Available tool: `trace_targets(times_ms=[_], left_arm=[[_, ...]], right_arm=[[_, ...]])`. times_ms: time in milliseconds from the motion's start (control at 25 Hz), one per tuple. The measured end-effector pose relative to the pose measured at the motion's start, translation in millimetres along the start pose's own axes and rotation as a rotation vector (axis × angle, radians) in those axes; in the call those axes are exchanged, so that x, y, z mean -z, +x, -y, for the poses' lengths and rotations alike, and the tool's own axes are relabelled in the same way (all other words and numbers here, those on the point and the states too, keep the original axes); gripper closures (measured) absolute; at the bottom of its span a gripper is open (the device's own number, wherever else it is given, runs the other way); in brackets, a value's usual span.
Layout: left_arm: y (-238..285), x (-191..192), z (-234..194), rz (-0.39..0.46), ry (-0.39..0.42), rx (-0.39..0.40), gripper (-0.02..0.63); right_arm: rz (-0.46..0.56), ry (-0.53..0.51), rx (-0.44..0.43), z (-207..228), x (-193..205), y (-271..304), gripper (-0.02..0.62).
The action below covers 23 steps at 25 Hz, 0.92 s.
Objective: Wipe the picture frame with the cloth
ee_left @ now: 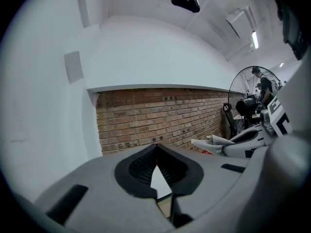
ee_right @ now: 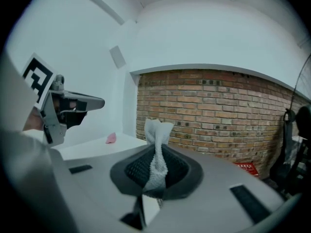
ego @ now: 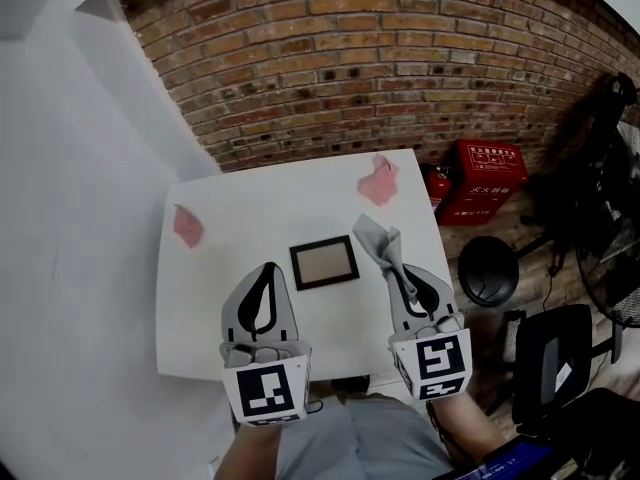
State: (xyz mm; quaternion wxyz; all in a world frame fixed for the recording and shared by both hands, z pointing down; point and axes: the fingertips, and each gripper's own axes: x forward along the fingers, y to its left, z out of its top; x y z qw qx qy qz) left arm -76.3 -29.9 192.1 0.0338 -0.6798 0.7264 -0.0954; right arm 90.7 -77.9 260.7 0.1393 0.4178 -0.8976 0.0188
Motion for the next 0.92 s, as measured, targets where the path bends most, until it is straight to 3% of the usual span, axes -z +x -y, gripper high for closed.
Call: trace_targets(times_ms=[160,920], left_arm=[[-1.1,1.2,2.1,-0.022,-0.033,0.002,0.597],[2.8,6.1,4.6,-0.038,-0.030,0.007,0.597]], right_arm=[[0.006,0.009,-0.004,-1.6,0.4,0.5,0.563],[-0.017,0.016,-0.015,-1.0,9.3,4.8,0.562]])
